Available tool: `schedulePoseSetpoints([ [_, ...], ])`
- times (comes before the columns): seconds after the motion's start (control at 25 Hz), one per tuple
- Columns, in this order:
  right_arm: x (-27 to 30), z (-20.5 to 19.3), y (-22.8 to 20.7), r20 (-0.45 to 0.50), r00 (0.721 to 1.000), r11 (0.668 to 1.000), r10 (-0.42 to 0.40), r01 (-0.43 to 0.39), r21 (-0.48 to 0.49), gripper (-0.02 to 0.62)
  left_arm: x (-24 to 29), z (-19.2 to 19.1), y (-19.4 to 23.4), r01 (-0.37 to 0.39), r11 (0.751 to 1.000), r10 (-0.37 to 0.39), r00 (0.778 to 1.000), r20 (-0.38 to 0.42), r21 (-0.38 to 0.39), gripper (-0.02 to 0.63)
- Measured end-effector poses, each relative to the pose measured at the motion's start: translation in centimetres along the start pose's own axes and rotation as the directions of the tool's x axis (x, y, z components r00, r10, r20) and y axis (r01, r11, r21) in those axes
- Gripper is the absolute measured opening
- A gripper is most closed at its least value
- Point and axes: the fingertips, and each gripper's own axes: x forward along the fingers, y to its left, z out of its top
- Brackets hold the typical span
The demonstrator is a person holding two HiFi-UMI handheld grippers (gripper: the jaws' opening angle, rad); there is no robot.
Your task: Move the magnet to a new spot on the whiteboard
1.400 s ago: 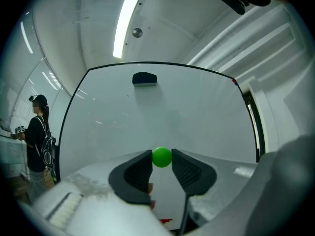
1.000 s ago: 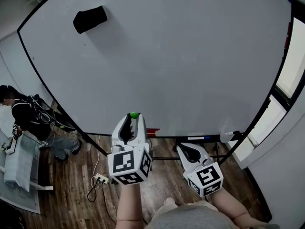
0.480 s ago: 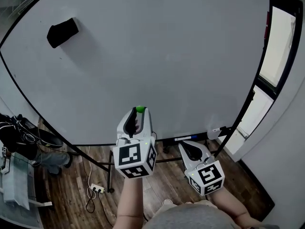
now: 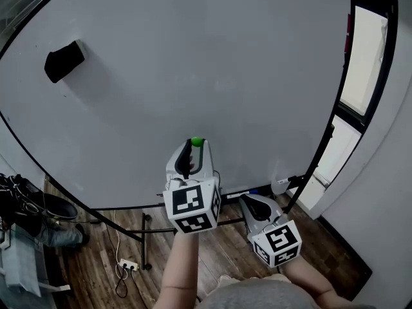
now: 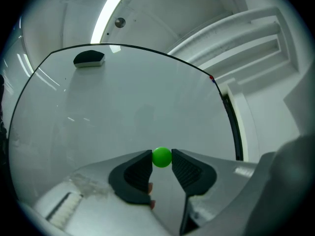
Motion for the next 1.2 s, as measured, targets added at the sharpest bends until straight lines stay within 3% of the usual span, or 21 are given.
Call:
schedulePoseSetpoints([
  [0.4, 0.5, 0.4, -2.8, 0.012, 1.000, 1.000, -0.023, 0.023, 0.006, 0.002, 4.2, -0.3, -0.6, -0.028, 0.999, 0.028, 1.000, -0.007, 0.023, 0.135],
  [1.0, 1.9, -0.6, -3.9, -0.026, 0.999, 1.000, 0.021, -0.021, 0.004, 0.002, 6.4, -1.0, 0.2, -0.142, 0.985, 0.142, 0.990, 0.005, 0.099, 0.135],
  [1.2, 1.7, -0.8, -4.2, -0.030, 0.999, 1.000, 0.017, -0.017, 0.014, 0.002, 6.5, -1.0, -0.2, -0.110, 0.991, 0.109, 0.994, 0.012, 0.073, 0.135],
])
